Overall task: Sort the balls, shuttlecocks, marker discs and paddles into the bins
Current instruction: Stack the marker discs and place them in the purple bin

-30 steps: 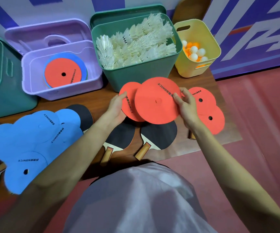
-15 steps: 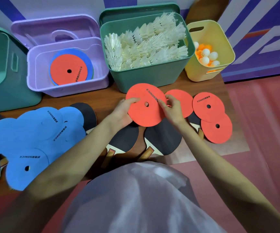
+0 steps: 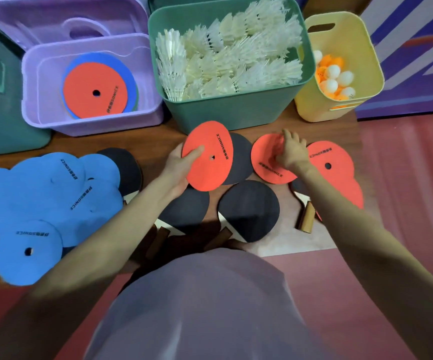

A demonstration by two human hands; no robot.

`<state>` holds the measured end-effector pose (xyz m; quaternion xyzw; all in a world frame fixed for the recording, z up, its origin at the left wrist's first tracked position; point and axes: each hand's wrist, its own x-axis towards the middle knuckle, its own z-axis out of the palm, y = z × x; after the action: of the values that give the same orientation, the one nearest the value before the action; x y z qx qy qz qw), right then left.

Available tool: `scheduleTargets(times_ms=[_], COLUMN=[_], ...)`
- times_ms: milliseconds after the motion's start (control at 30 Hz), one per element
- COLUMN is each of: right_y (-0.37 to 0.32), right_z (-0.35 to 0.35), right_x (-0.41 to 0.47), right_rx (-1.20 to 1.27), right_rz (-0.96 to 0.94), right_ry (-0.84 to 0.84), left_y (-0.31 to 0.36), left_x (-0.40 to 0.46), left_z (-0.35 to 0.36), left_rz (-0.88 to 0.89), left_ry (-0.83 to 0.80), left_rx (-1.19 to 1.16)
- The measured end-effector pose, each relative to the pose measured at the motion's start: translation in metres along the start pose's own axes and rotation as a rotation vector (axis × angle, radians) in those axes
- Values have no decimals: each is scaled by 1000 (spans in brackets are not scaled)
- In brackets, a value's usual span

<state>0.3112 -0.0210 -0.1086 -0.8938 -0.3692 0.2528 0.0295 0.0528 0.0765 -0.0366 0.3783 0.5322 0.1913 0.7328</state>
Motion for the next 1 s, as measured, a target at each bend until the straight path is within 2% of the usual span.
scheduleTargets(times_ms=[200, 500, 567, 667, 733, 867, 1000], right_y=[3, -15, -21, -30, -33, -33, -34], right_z=[-1, -13, -17, -27, -36, -53, -62], right_x=[11, 19, 22, 19, 7, -31, -70], right_rx=[-108, -340, -386, -389, -389, -173, 164], right_rz=[-188, -225, -210, -245, -284, -338, -440], right_ry=[-134, -51, 8, 184, 219, 244, 386], left_y=[-7, -4, -1, 6, 10, 11, 10], left_x=[6, 5, 3, 1, 0, 2, 2], left_z=[6, 10, 8, 6, 4, 1, -1], left_rz=[-69, -151, -154, -141, -130, -78, -33], left_ry=[27, 55, 54, 66, 75, 79, 118], left_rx=[-5, 1, -5, -31, -37, -26, -17])
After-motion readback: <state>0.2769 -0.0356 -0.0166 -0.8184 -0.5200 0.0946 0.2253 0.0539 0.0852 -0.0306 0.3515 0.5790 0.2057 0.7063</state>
